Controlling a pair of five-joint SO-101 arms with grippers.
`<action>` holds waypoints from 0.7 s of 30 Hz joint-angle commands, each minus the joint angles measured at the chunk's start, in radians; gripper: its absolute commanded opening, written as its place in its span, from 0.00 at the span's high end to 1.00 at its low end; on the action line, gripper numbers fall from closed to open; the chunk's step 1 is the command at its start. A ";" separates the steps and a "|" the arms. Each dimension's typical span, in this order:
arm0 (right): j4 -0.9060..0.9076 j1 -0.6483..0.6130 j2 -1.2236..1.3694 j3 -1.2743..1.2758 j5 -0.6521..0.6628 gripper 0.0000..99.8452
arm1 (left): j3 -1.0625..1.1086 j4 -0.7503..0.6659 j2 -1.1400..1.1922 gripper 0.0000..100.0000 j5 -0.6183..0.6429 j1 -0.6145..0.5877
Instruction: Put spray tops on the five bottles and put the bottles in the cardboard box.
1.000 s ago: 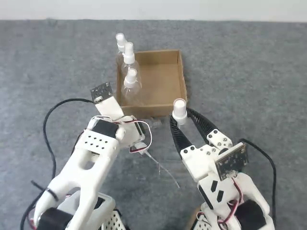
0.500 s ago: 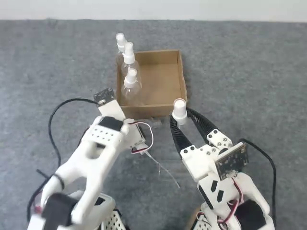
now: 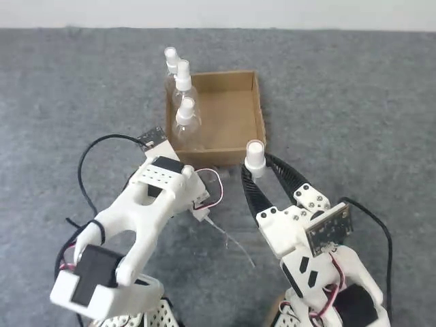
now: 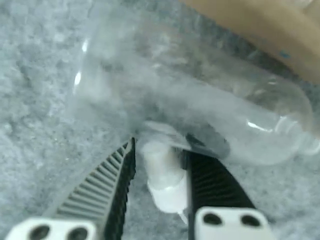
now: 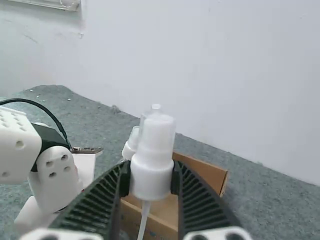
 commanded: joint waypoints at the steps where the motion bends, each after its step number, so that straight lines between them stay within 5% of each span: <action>1: -0.028 0.013 -0.004 -0.002 -0.003 0.99 | -0.050 -0.017 -0.008 0.94 0.011 -0.006; 21: -0.028 0.013 -0.004 -0.002 -0.002 0.99 | -0.045 0.031 -0.117 0.99 0.005 -0.044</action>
